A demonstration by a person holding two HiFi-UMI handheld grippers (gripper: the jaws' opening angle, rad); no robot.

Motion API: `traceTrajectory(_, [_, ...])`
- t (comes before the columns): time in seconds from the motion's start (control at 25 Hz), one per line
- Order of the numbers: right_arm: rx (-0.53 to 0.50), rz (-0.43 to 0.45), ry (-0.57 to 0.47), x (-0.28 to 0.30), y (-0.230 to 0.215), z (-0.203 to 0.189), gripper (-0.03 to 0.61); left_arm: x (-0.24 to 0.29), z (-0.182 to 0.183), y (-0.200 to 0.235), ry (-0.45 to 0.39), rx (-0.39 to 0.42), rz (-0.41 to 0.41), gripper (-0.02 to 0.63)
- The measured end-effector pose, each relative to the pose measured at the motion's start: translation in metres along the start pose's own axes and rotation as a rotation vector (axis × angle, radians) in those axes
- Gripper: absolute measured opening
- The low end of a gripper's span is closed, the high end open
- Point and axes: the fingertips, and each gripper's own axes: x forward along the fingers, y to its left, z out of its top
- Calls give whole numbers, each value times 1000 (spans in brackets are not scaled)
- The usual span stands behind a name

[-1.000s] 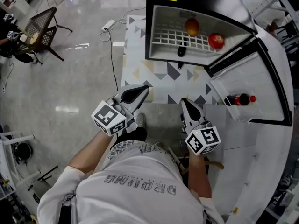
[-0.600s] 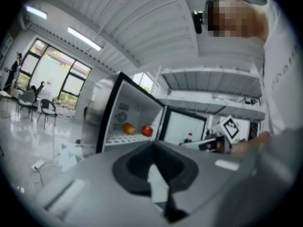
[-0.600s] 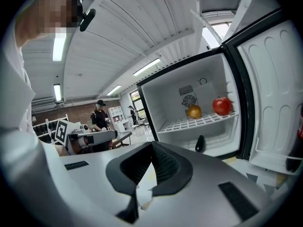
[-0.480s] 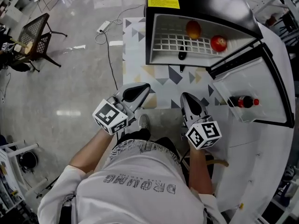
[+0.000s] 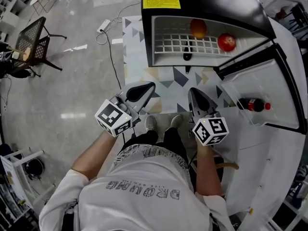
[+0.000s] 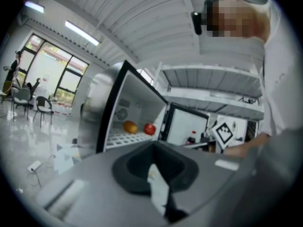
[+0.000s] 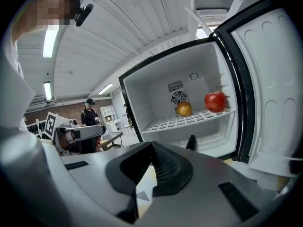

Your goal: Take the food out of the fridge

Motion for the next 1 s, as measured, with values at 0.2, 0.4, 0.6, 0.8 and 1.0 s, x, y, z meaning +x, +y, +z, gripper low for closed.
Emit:
traceTrajectory(0.2, [-10,-14,3,18,-23,-2,-8,15,-6,5,32,5,-3,6])
traceTrajectory(0.4, [-33,-33,13,42,-52,-6,-7,36,-14,9,56,2,14,6])
traceTrajectory(0.6, [-33,-49,17,65,-80,-14,-8,53,-24,10,93,-10,35,6])
traceTrajectory(0.8, [-22,-62,24,92,-103,-24,-7,64,-32,18,139,3,57,6])
traceTrajectory(1.0, [2,-69,22,114,-117,-31,-6,76,-38,26,168,14,60,6])
